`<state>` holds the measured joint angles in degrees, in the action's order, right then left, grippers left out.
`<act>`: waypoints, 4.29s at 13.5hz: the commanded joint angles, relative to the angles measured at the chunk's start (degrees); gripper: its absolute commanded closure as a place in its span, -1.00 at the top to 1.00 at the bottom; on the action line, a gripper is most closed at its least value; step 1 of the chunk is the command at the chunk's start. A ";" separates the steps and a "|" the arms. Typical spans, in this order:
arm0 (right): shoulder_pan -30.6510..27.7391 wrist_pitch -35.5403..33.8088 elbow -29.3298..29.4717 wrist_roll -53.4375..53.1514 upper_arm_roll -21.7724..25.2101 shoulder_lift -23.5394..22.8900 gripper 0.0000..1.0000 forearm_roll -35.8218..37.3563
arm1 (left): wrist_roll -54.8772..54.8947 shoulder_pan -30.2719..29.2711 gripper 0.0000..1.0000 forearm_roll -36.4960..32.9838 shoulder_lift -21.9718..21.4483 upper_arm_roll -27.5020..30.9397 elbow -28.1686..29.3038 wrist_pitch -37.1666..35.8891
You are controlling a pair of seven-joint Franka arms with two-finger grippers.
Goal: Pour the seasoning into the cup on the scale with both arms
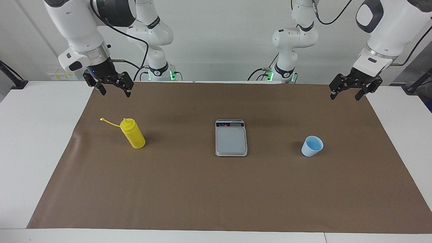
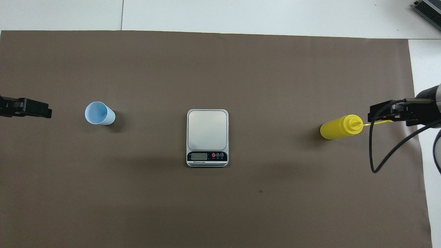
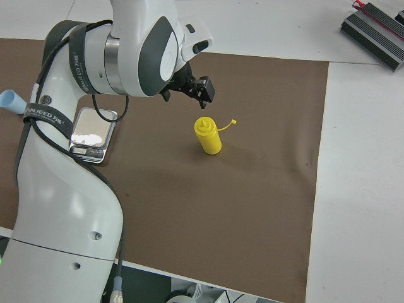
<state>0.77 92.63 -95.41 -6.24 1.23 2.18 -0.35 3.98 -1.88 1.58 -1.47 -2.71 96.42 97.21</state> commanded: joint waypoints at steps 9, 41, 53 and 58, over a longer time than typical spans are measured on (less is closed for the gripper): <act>-0.77 0.45 -1.27 1.58 -0.26 1.16 1.00 -1.06 | -3.88 -3.30 1.00 0.79 6.84 -0.37 14.04 23.71; -0.77 0.45 -1.27 1.58 -0.26 1.16 1.00 -1.14 | -14.79 -0.05 -1.00 0.71 12.63 -0.46 18.22 30.96; -0.77 0.45 -1.27 1.66 -0.26 1.16 1.00 -1.06 | -27.84 8.97 -1.00 0.88 10.62 -5.11 5.00 12.30; -0.77 0.45 -1.27 1.58 -0.26 1.16 1.00 -1.06 | -44.31 21.11 -1.00 0.88 9.82 -5.20 6.14 13.96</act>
<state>0.77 92.63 -95.41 -6.24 1.23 2.18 -0.35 -36.43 16.05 2.00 9.52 -8.90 101.91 111.15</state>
